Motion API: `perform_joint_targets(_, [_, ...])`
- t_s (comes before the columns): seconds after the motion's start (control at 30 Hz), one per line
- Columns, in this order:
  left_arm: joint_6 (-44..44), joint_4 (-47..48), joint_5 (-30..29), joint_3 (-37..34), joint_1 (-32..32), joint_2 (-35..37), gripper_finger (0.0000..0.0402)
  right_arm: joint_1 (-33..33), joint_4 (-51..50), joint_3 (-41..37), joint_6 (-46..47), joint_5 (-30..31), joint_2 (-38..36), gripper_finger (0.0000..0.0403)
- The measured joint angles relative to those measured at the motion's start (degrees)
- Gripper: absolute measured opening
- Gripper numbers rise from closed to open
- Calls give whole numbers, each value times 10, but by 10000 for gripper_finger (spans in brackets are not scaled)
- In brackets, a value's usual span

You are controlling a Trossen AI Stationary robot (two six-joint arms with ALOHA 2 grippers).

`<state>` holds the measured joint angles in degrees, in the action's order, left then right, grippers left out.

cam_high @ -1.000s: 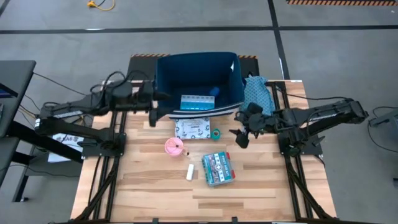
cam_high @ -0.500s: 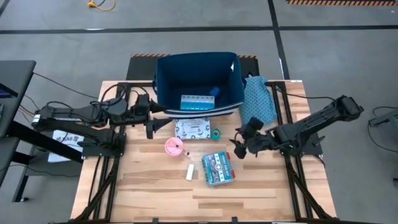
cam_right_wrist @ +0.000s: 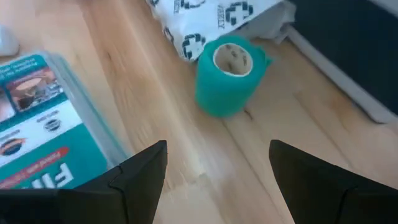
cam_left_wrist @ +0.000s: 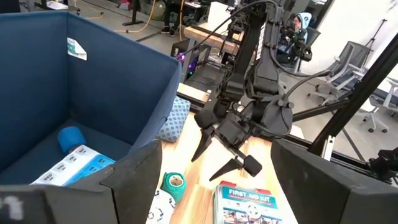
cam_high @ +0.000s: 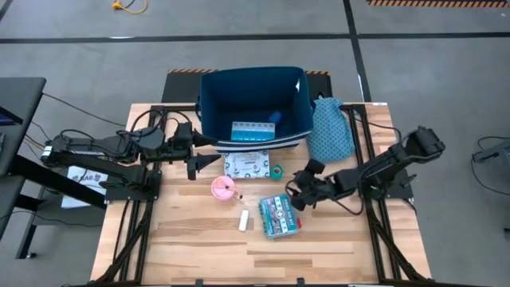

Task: Pick & place medical supplies in basket/bin
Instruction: Put the green bandage into the blue bin

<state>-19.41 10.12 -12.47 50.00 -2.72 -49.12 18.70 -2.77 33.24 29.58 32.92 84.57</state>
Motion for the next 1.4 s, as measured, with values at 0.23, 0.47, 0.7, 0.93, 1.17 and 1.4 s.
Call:
perform_joint_targets(0.23, [0,1,0,0,0,0,291,-29,28,0,-18,-48,11,276])
perform_joint_targets(0.47, [1,9,1,0,0,0,291,-78,56,0,-59,-113,5,276])
perform_joint_targets(0.7, [1,12,1,0,0,0,291,-130,59,0,-91,-179,7,276])
perform_joint_targets(0.93, [1,12,9,0,0,0,291,-160,59,0,-133,-214,7,276])
perform_joint_targets(1.17, [1,12,12,0,0,0,291,-174,62,0,-151,-239,7,276])
perform_joint_targets(1.4, [1,12,12,0,0,0,291,-174,76,0,-166,-241,7,276])
